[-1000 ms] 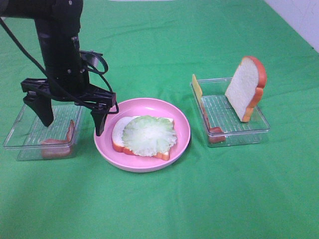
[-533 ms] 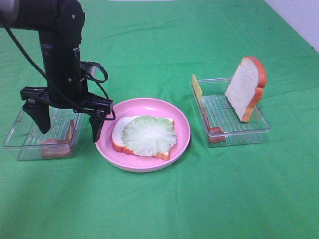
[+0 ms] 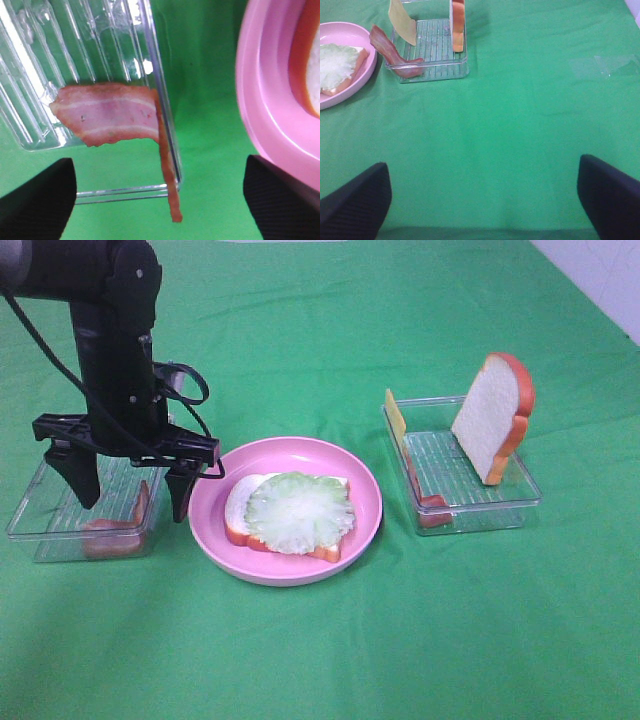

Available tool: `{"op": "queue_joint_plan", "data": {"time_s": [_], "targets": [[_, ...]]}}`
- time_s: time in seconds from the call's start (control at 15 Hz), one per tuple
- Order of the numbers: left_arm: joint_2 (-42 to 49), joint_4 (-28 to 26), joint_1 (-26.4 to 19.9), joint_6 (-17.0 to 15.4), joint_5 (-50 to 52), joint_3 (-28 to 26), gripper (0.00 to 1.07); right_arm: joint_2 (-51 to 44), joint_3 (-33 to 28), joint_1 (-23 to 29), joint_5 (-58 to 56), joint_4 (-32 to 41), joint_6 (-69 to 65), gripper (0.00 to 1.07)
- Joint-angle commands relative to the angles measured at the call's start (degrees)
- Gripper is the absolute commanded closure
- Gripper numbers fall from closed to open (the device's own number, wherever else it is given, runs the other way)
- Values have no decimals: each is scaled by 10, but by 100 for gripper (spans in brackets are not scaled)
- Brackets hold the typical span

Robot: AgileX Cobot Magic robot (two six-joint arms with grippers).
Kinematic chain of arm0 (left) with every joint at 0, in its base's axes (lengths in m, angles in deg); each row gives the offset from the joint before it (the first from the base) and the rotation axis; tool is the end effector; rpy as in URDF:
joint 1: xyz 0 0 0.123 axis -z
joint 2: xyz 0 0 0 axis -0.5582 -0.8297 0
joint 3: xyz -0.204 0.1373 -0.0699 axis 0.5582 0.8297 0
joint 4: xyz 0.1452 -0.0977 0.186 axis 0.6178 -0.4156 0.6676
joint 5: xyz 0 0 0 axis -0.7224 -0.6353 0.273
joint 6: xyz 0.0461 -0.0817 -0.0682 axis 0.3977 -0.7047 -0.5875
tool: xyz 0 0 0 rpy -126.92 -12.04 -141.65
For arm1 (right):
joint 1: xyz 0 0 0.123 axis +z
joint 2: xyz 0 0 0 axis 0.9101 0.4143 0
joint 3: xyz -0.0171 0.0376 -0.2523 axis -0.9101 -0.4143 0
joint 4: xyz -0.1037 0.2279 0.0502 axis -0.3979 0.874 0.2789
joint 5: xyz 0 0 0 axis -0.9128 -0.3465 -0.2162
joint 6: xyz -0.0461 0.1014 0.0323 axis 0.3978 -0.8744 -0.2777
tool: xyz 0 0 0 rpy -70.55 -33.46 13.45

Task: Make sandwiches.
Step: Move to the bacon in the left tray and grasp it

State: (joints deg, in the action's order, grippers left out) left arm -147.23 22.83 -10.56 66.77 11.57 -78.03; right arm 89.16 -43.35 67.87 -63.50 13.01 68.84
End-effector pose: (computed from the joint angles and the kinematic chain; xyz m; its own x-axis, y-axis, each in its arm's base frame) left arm 0.3591 -0.1524 0.1023 -0.9892 0.0909 0.1146 0.0982 0.9934 0.0598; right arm 0.0514 0.0022 0.2495 -0.5307 -0.0368 -0.8467 -0.0487 0.9987 -0.0128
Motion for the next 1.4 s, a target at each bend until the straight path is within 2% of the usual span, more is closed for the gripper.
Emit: {"op": "queue_joint_plan", "data": {"time_s": [0.07, 0.4, 0.47, 0.53, 0.6, 0.67, 0.73, 0.8, 0.87, 1.13, 1.4], "targets": [[-5, 2, 0, -1, -13, 5, 38, -14, -2, -2, 3, 0, 0, 11], [-3, -9, 2, -3, -14, 5, 41, -14, -2, -2, 3, 0, 0, 11], [-3, -9, 2, -3, -14, 5, 44, -14, -2, -2, 3, 0, 0, 11], [-3, -9, 2, -3, -14, 5, 51, -14, -2, -2, 3, 0, 0, 11], [-3, -9, 2, -3, -14, 5, 62, -14, -2, -2, 3, 0, 0, 11], [-3, -7, 2, -5, -14, 5, 77, -14, -2, -2, 3, 0, 0, 11], [-3, -7, 2, -5, -14, 5, 85, -14, -2, -2, 3, 0, 0, 11], [-3, -7, 2, -5, -14, 5, 102, -14, -2, -2, 3, 0, 0, 11], [-3, -7, 2, -5, -14, 5, 107, -14, -2, -2, 3, 0, 0, 11], [1, -7, 2, -1, -23, 4, 107, -14, -2, -2, 3, 0, 0, 11], [70, -10, 3, -1, -34, 2, 107, -14, -2, -2, 3, 0, 0, 11]]}}
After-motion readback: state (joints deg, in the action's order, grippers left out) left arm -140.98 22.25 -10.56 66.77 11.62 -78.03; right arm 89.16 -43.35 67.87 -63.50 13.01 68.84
